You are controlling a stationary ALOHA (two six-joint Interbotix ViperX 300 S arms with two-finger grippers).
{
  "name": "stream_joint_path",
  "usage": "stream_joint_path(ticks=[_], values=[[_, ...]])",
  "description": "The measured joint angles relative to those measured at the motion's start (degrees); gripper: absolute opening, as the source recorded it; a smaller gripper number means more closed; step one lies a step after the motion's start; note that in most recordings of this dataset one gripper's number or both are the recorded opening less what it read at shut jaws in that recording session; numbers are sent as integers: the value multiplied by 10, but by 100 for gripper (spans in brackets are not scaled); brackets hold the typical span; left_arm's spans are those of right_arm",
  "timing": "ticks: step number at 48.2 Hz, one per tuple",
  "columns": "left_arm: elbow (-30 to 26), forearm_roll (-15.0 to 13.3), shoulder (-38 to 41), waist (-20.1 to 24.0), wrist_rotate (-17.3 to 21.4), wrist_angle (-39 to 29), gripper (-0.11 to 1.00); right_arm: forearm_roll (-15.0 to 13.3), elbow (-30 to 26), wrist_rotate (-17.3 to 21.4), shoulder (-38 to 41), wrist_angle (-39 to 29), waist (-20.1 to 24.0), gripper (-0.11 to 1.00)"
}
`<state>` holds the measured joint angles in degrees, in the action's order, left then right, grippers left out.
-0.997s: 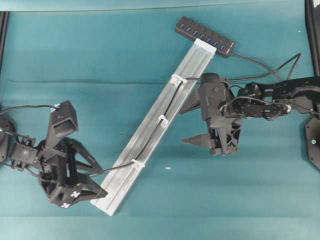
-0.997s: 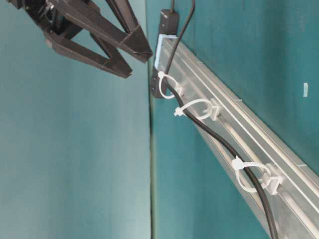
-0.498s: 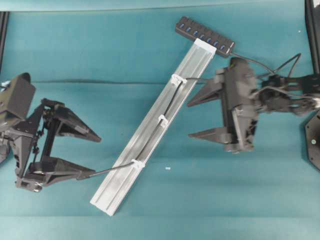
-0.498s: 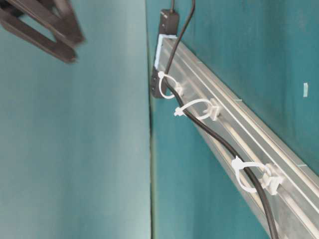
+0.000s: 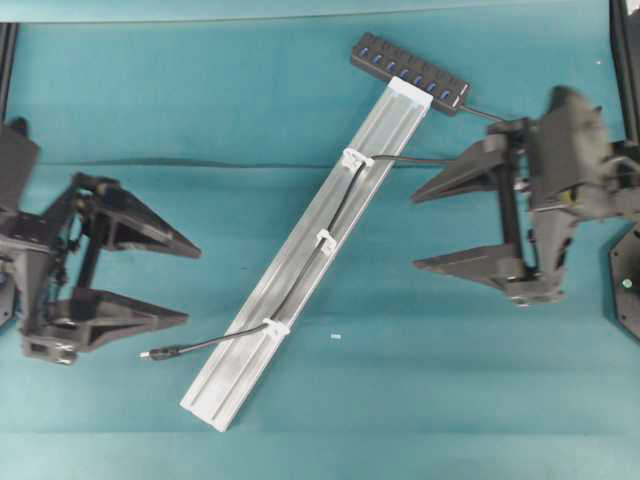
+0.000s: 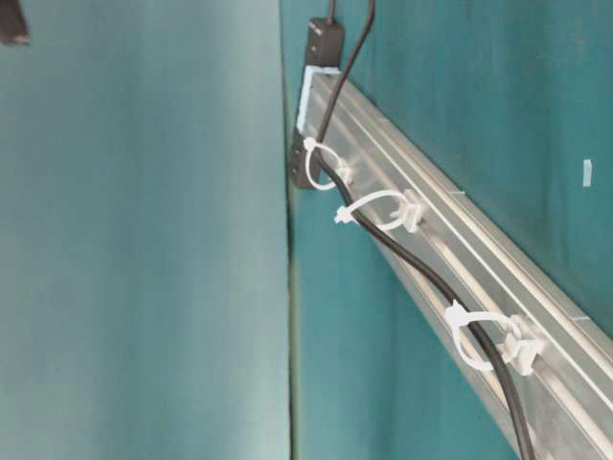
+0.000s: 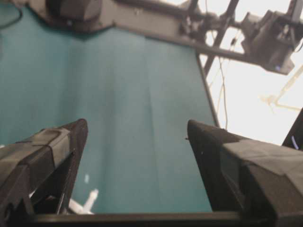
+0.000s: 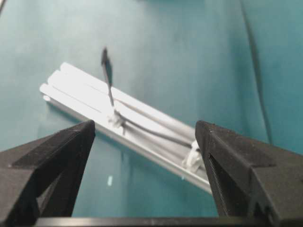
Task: Pass the USB cable through three rings with both arms.
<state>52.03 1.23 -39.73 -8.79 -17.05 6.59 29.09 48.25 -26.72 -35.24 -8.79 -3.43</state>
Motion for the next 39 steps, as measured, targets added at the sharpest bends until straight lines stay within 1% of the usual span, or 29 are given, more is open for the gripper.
stream_joint_path(ticks=[6,13,26,39], values=[[0,0,-7,4,12,7,92,0,13,4,-30,9,0,88],[-6,1,-8,9,18,11,92,0,21,4,-47,11,-1,87],[-11,1,-7,14,18,12,92,0,21,4,-47,12,-1,87],[-13,0,2,14,25,34,92,0,21,4,-46,9,0,87]])
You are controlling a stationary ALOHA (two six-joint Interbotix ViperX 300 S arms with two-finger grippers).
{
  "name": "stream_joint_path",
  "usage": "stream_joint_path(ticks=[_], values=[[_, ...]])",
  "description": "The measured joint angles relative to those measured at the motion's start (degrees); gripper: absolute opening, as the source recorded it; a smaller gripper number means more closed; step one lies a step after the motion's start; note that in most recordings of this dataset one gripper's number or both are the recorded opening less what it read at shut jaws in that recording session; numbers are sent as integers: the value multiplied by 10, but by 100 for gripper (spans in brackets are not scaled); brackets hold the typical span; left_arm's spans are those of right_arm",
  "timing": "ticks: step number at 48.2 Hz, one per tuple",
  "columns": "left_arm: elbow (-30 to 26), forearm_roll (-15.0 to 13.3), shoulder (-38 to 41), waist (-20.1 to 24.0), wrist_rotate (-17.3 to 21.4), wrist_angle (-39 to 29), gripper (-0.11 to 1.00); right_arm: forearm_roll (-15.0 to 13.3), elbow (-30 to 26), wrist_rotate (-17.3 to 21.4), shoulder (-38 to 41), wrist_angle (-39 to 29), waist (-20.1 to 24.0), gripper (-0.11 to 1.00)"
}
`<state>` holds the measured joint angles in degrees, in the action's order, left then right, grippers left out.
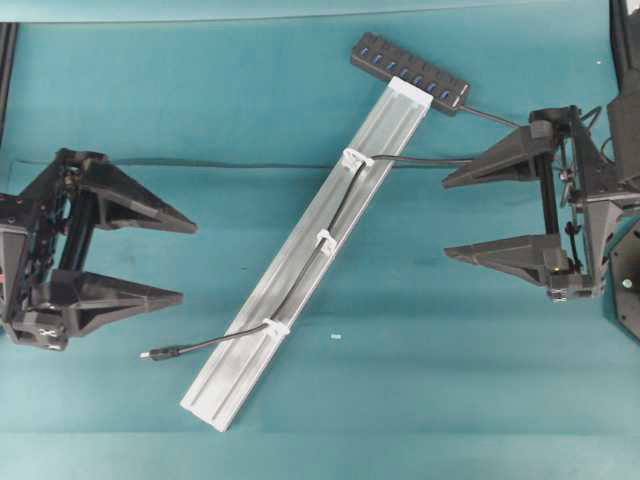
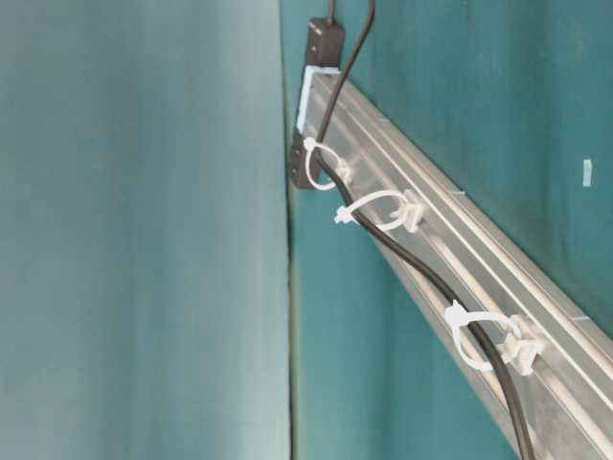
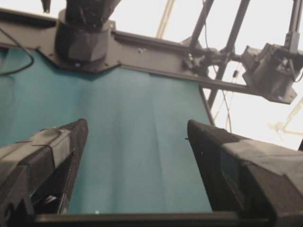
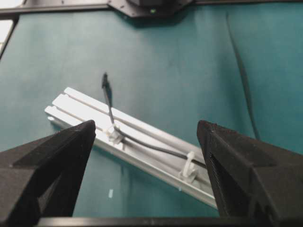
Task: Pass the USB cable through three rings with both arms.
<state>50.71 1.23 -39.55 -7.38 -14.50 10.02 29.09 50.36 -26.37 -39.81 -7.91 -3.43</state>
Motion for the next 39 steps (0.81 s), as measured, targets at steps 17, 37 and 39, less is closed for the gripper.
stream_joint_path(ticks=[17,37,39], values=[[0,0,0,0,23,3,92,0,1,0,-1,-2,0,87],[0,0,-2,0,41,3,92,0,4,0,0,-2,-1,87],[0,1,-2,0,40,3,92,0,4,0,0,-1,0,87]])
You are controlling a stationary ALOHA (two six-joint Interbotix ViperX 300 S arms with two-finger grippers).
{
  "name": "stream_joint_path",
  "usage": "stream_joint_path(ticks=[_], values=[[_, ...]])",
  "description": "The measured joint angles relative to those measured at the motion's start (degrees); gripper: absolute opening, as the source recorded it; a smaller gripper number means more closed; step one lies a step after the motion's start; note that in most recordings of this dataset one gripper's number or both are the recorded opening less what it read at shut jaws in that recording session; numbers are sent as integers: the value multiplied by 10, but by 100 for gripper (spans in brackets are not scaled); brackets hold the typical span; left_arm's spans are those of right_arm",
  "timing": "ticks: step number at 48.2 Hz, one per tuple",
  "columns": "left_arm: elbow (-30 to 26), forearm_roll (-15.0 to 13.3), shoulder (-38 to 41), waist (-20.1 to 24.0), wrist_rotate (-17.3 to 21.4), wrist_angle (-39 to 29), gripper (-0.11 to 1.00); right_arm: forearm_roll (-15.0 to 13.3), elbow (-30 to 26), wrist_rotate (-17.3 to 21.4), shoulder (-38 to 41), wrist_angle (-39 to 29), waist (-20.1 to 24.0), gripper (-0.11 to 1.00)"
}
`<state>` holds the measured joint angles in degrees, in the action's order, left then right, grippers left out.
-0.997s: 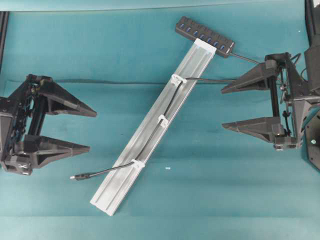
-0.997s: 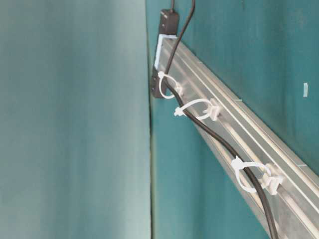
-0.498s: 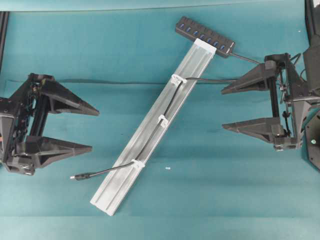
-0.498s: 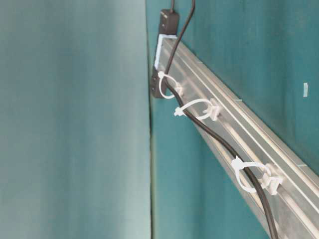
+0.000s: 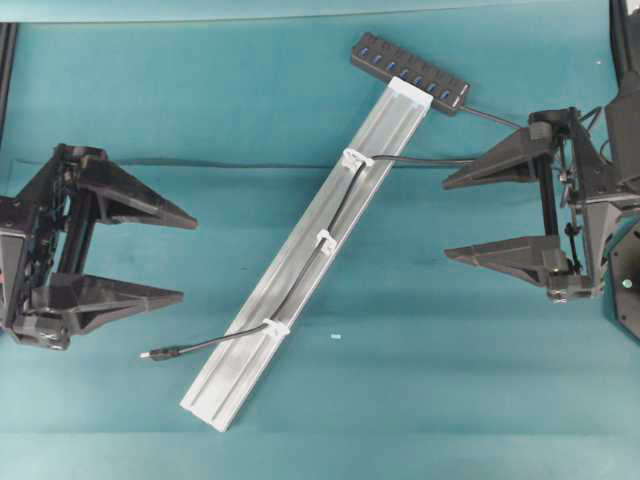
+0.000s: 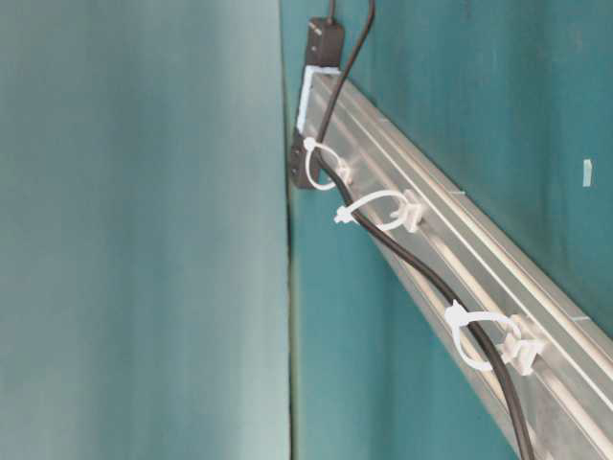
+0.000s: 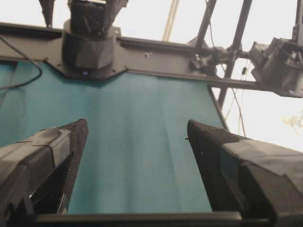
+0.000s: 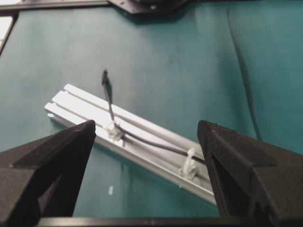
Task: Pass the USB cable through three rings with both arms.
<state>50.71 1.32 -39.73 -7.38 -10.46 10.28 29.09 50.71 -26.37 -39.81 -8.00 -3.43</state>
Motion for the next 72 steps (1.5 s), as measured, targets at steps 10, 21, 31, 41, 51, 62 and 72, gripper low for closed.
stream_joint_path(ticks=[10,21,31,41,51,62,72], values=[[2,0,0,0,1,1,92,0,0,0,0,-1,-1,83],[2,0,0,0,2,1,92,0,1,0,0,0,-1,81],[2,0,0,0,2,1,92,0,1,1,0,-1,-1,81],[2,0,-1,0,2,1,92,0,2,0,-1,-1,-1,81],[2,0,-3,0,1,1,92,0,2,1,0,-1,-1,81],[2,0,-4,7,2,1,92,0,2,1,-1,-1,-1,81],[2,0,-4,9,2,1,92,0,2,0,-1,-1,-1,81]])
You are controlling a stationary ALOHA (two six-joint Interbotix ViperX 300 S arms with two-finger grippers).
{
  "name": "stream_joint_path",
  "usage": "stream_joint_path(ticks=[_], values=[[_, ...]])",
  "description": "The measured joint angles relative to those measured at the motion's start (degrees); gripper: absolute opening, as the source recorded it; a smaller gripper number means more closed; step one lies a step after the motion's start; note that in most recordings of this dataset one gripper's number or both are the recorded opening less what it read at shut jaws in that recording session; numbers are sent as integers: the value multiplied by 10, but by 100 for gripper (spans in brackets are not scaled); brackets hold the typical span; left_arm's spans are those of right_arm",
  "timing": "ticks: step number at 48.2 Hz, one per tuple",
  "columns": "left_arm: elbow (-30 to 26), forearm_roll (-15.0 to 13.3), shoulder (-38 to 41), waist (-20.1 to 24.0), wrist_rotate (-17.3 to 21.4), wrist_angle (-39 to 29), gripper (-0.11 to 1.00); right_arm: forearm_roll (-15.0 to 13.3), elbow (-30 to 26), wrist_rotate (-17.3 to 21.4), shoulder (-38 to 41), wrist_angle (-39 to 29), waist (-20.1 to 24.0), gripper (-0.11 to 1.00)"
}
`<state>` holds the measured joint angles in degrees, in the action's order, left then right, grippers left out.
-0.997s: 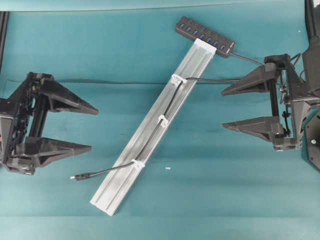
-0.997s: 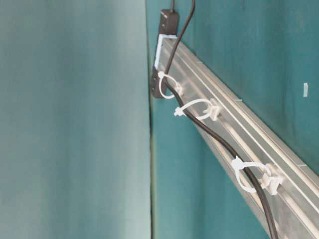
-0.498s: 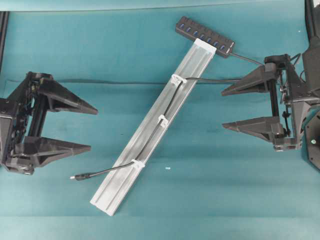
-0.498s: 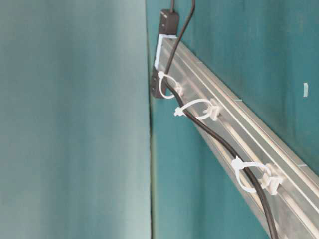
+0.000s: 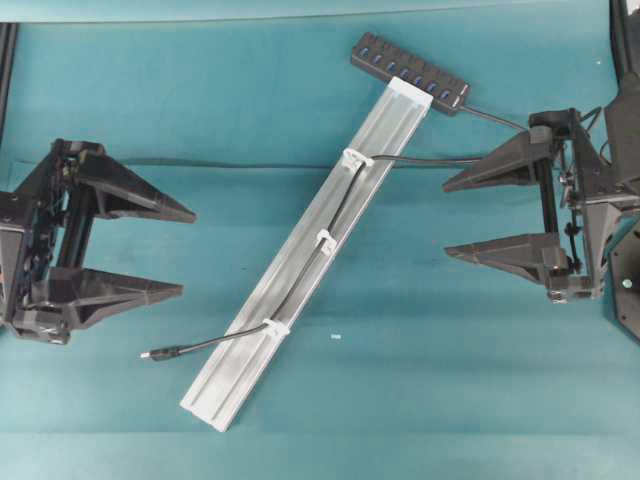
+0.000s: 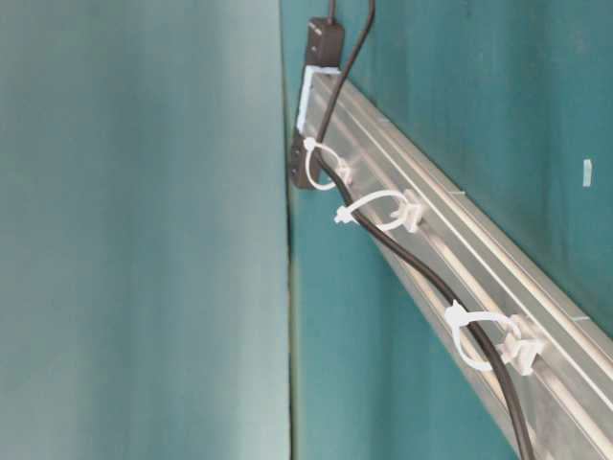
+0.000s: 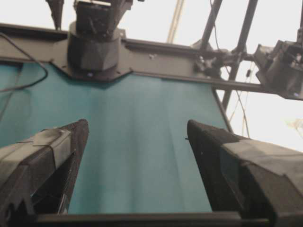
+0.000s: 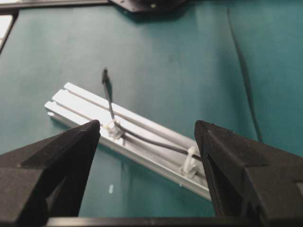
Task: Pass the USB cable through three rings with both arms.
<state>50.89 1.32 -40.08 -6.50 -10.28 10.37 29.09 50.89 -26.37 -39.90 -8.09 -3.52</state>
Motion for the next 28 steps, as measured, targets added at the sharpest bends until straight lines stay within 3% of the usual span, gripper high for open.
stream_joint_path(ticks=[28], values=[[0,0,0,4,0,0,92,0,3,1,0,-12,1,81]])
